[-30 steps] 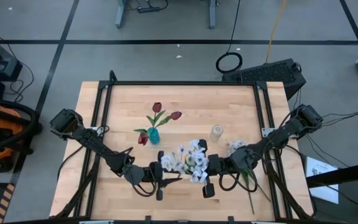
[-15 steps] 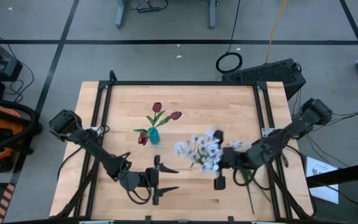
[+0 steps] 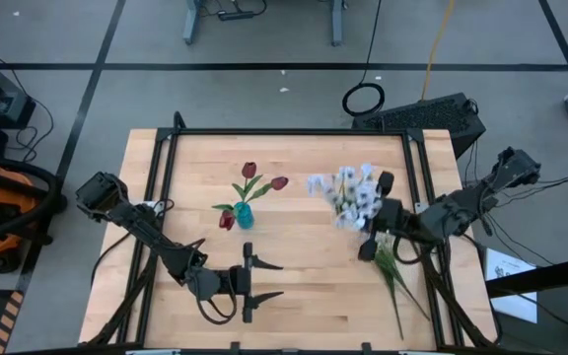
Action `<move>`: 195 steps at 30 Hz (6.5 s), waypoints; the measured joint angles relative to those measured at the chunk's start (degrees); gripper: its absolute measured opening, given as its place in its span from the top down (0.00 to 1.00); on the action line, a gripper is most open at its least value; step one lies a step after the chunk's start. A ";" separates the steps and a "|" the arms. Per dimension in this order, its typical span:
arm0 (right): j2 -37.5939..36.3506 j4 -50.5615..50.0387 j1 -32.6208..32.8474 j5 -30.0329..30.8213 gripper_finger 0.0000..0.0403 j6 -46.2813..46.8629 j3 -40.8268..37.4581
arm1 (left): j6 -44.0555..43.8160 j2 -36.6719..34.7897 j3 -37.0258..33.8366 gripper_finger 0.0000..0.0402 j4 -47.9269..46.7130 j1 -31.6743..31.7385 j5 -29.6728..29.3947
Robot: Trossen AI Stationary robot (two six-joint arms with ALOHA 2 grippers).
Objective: Sort flowers into vase by color
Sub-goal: Put the left daisies into the transparent vase, then put the white daisies into the transparent vase
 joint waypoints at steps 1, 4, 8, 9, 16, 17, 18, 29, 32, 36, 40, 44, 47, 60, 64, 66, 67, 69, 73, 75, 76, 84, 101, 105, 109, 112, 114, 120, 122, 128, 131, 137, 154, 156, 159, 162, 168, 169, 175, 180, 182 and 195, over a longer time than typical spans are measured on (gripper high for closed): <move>-0.63 -0.97 -0.62 0.06 0.98 -0.01 0.00 | 0.67 0.00 0.00 0.32 -0.17 0.15 -0.10; -1.91 -4.37 -2.75 0.04 0.98 0.56 0.00 | 0.78 0.00 0.00 0.32 -0.54 0.77 -0.18; -2.38 -9.49 -6.41 0.06 0.98 2.47 0.00 | 0.69 0.00 0.00 0.32 -0.73 1.35 -0.14; -2.36 -10.88 -7.32 -0.04 0.98 3.16 0.00 | 0.67 0.00 0.00 0.33 -0.92 1.47 -0.06; -2.34 -18.26 -11.28 -0.34 0.98 8.79 -0.64 | -1.94 0.00 0.00 0.44 -4.13 1.51 0.99; -2.36 -17.93 -11.54 -0.28 0.98 9.16 -1.33 | -2.36 0.00 0.00 0.46 -4.57 1.51 1.03; -2.36 -17.30 -11.86 -0.31 0.98 9.39 -2.04 | -2.65 0.00 0.00 0.49 -4.74 1.51 1.10; -2.34 -8.05 -13.27 -0.53 0.98 8.71 -7.21 | -2.50 0.00 -0.02 0.75 -4.79 1.53 1.13; -2.34 -6.85 -13.25 -0.57 0.98 7.66 -7.21 | -2.78 0.00 -0.02 0.80 -4.97 1.56 1.13; -2.34 -5.77 -13.25 -1.31 0.98 6.53 -7.21 | -2.35 0.00 -0.02 0.85 -5.10 1.68 1.15; -2.34 -5.83 -13.22 -1.82 0.98 5.65 -7.21 | -2.42 0.00 -0.02 0.87 -5.73 2.19 1.15; -3.09 -5.98 -13.22 -1.72 0.98 4.62 -7.21 | -3.87 0.00 -0.02 0.88 -6.89 2.57 1.15; -3.63 -6.70 -13.22 -1.60 0.98 4.54 -7.19 | -3.90 0.00 -0.02 0.88 -7.27 2.58 1.17; -3.39 -10.26 -13.18 -1.57 0.98 8.42 -7.19 | -3.94 0.00 -0.02 0.88 -7.46 2.58 1.18; -3.35 -8.60 -13.20 -1.38 0.98 8.59 -8.68 | -4.01 0.00 -0.02 0.88 -7.46 2.58 1.18; -3.20 -7.78 -13.27 -1.40 0.98 8.93 -10.22 | -4.08 0.00 -0.02 0.88 -7.46 2.58 1.18; -3.19 -7.45 -13.27 -1.34 0.98 9.32 -10.88 | -4.08 0.00 -0.02 0.88 -7.46 2.58 1.18; -3.21 -7.05 -13.27 -0.31 0.98 10.32 -11.64 | -4.08 0.00 -0.02 0.88 -7.46 2.58 1.18; -3.23 -5.89 -13.27 -0.02 0.98 11.10 -13.53 | -4.05 0.00 -0.02 0.88 -7.46 2.58 1.20; -3.23 -4.52 -13.27 0.03 0.98 11.09 -14.48 | -3.92 0.00 -0.02 0.88 -7.46 2.58 1.20; -3.23 -4.21 -13.27 0.09 0.98 11.21 -14.84 | -3.90 0.00 -0.02 0.88 -7.46 2.58 1.20; -3.23 -3.55 -13.27 0.21 0.98 12.02 -16.84 | -3.90 0.00 -0.02 0.88 -7.46 2.58 1.22; -3.23 5.13 -14.05 0.10 0.98 12.02 -23.57 | -3.90 0.00 -0.04 0.88 -7.46 2.58 1.22; -3.23 5.43 -14.05 0.00 0.98 12.51 -24.27 | -3.90 0.00 -0.04 0.88 -7.46 2.56 1.22; -3.23 5.40 -14.05 -0.05 0.98 12.93 -24.33 | -3.90 0.00 -0.04 0.88 -7.46 2.58 1.22; -3.23 5.36 -14.05 -0.07 0.98 12.67 -24.33 | -3.90 0.00 -0.04 0.88 -7.46 2.58 1.22; -3.11 5.38 -14.05 -0.13 0.98 12.65 -24.33 | -3.90 0.00 -0.04 0.88 -7.46 2.56 1.22; -1.72 5.32 -14.05 -0.22 0.97 13.06 -24.33 | -3.90 0.00 -0.04 0.88 -7.46 2.57 1.22; -1.19 5.25 -14.05 -0.27 0.95 13.29 -24.33 | -3.90 0.00 -0.04 0.88 -7.46 2.58 1.22; -1.00 5.27 -14.03 -0.27 0.89 14.88 -24.33 | -3.92 0.00 -0.04 0.88 -7.46 2.58 1.22; -1.00 5.25 -14.03 -0.27 0.87 15.01 -24.33 | -3.92 0.00 -0.04 0.88 -7.44 2.58 1.22; -1.00 4.81 -13.91 -0.29 0.84 15.03 -24.33 | -3.98 0.00 -0.04 0.88 -7.46 2.54 1.22; -1.00 -4.10 -13.90 -1.06 0.65 24.36 -24.30 | -3.94 0.00 -0.04 0.88 -7.64 2.52 2.03; -1.00 -4.10 -13.90 -2.02 0.62 24.50 -24.29 | -3.94 0.00 -0.04 0.88 -7.66 2.52 2.03; -1.00 -4.49 -13.90 -2.10 0.56 25.44 -24.27 | -3.94 0.00 -0.04 0.88 -7.66 2.52 2.05; -1.00 -5.83 -13.90 -2.12 0.51 26.75 -24.26 | -3.95 0.00 -0.04 0.88 -7.69 2.52 2.07; -1.01 -6.86 -13.79 -3.57 0.39 28.81 -24.26 | -3.95 0.00 -0.04 0.88 -8.05 2.52 2.09; -1.02 -6.86 -13.68 -3.57 0.37 29.02 -24.26 | -3.94 0.00 -0.04 0.88 -8.05 2.52 2.09; -2.25 -7.83 -12.72 -3.55 0.29 29.85 -24.26 | -5.06 0.00 -0.04 0.88 -9.50 2.52 2.11; -4.12 -12.75 -11.82 -3.52 0.26 33.82 -24.26 | -6.74 0.00 -0.04 0.88 -11.01 2.52 2.12; -4.88 -14.94 -11.44 -3.54 0.25 35.53 -24.26 | -6.74 0.00 -0.04 0.88 -11.02 2.52 2.12; -10.72 -22.36 -6.31 -3.51 0.25 41.79 -24.24 | -6.76 0.00 -0.04 0.88 -10.94 2.52 2.12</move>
